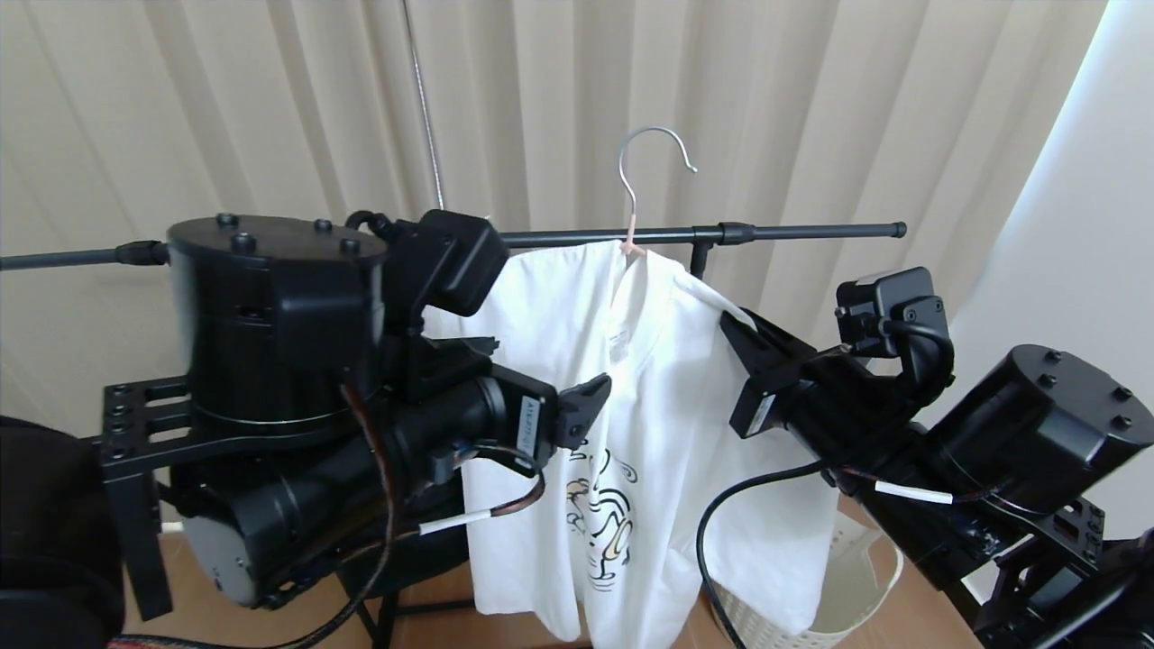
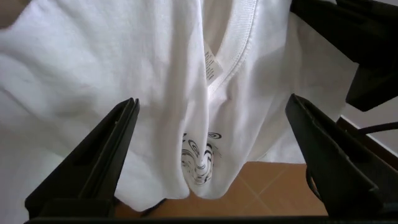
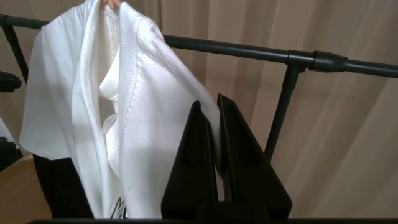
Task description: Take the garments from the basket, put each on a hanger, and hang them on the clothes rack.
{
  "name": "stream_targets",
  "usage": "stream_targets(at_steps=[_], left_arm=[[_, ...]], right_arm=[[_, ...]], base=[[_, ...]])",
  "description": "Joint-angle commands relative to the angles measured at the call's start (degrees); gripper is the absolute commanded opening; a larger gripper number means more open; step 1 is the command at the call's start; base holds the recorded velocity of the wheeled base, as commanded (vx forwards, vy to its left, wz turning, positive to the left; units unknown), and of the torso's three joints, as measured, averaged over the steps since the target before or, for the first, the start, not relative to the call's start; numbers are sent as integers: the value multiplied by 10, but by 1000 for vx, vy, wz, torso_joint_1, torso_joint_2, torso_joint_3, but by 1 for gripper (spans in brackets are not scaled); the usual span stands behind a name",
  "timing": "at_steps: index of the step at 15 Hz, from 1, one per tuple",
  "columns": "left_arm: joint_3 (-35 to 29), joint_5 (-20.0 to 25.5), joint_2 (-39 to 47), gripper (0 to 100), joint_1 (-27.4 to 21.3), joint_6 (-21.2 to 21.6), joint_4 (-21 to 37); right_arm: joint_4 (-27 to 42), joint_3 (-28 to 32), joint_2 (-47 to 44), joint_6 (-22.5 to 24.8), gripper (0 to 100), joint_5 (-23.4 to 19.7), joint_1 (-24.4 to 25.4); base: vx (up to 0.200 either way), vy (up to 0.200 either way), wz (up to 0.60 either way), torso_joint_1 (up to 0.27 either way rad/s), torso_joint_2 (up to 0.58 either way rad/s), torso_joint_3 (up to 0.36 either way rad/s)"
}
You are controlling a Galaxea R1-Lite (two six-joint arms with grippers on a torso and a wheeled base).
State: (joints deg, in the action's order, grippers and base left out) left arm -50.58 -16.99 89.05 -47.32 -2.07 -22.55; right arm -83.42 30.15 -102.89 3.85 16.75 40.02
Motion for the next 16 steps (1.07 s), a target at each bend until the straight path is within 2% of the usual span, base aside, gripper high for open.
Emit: stream_targets(at_steps=[1,3,5,6,10,11,12,13,16], left_arm=[[46,9,-46,100,29,0,-11],[94,42,-62,100,72,2,-56],[124,81,-81,100,102,5,-76],[150,125,-104,100,127,10,-82],[192,202,-135,100,195,32,-85],[198,235,-139,100,217,34,-85],[198,235,-139,100,217,34,-85],[208,307,-136,100,273,50,-84],[219,352,-124,100,307,58,-84]], right_arm=[[-1,-5,8,0,0,-1,0],[-1,-28,37,19,0,-8,-2],[-2,-52,57,20,0,-14,-5],[-2,-74,77,19,0,-15,-5],[-2,-123,103,19,0,-15,-4],[-3,-128,105,18,0,-15,-4],[-3,-128,105,18,0,-15,-4],[-2,-135,115,16,0,-15,-3],[-2,-141,124,17,0,-15,-2]], base=[[0,0,0,0,0,0],[0,0,0,0,0,0],[0,0,0,0,0,0],[0,0,0,0,0,0],[0,0,0,0,0,0],[0,0,0,0,0,0],[0,0,0,0,0,0],[0,0,0,0,0,0],[0,0,0,0,0,0]])
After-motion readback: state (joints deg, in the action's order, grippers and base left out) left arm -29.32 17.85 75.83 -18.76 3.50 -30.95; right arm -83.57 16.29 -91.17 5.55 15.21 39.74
